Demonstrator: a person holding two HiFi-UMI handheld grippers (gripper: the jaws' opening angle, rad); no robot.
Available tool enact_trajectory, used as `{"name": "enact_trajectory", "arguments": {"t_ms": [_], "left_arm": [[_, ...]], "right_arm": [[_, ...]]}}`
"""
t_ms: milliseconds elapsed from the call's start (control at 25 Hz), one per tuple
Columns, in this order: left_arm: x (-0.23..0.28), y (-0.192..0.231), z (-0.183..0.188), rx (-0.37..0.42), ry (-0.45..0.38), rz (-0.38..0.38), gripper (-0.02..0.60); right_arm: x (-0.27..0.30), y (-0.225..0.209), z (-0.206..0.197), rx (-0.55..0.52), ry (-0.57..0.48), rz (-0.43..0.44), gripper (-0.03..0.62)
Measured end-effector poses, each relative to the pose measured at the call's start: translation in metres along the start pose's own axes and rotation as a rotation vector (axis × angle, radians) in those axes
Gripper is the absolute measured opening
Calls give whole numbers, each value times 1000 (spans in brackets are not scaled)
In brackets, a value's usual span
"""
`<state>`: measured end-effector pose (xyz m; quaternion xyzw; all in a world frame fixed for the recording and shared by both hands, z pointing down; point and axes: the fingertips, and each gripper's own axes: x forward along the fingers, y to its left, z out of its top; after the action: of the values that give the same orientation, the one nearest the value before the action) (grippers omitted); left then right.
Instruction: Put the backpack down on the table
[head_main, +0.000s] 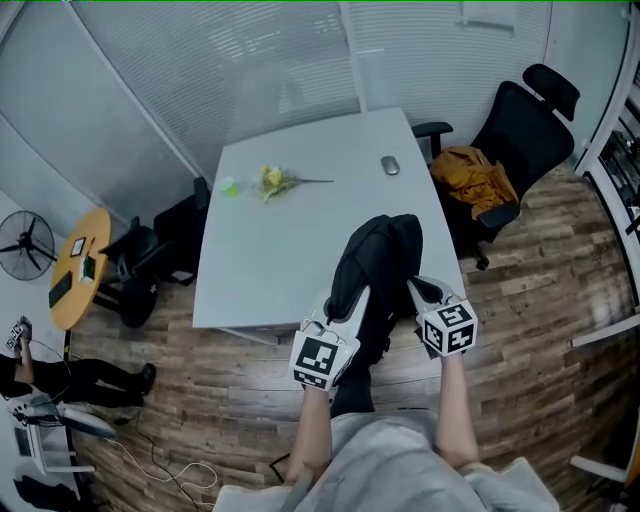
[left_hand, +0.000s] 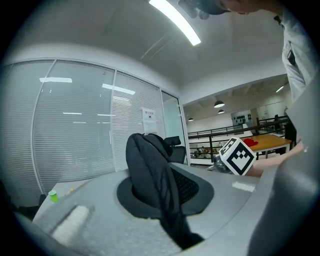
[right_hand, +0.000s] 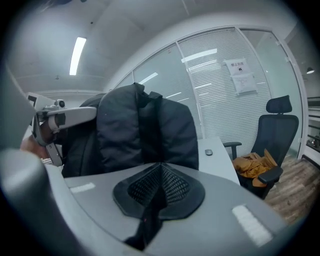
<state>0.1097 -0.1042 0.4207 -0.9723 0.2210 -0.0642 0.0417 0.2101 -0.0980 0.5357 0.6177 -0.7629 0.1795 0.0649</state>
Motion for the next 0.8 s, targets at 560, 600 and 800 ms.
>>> {"name": "enact_trajectory", "arguments": {"t_ms": [560, 600, 800], "left_arm": [[45, 149, -8, -73, -112, -6, 41], [46, 161, -11, -72, -112, 5, 41], [45, 224, -36, -95, -104, 68, 40]], "right_arm": [[167, 23, 60, -110, 86, 41, -2], [180, 28, 63, -120, 92, 48, -2], [247, 57, 58, -151, 138, 109, -2]]}}
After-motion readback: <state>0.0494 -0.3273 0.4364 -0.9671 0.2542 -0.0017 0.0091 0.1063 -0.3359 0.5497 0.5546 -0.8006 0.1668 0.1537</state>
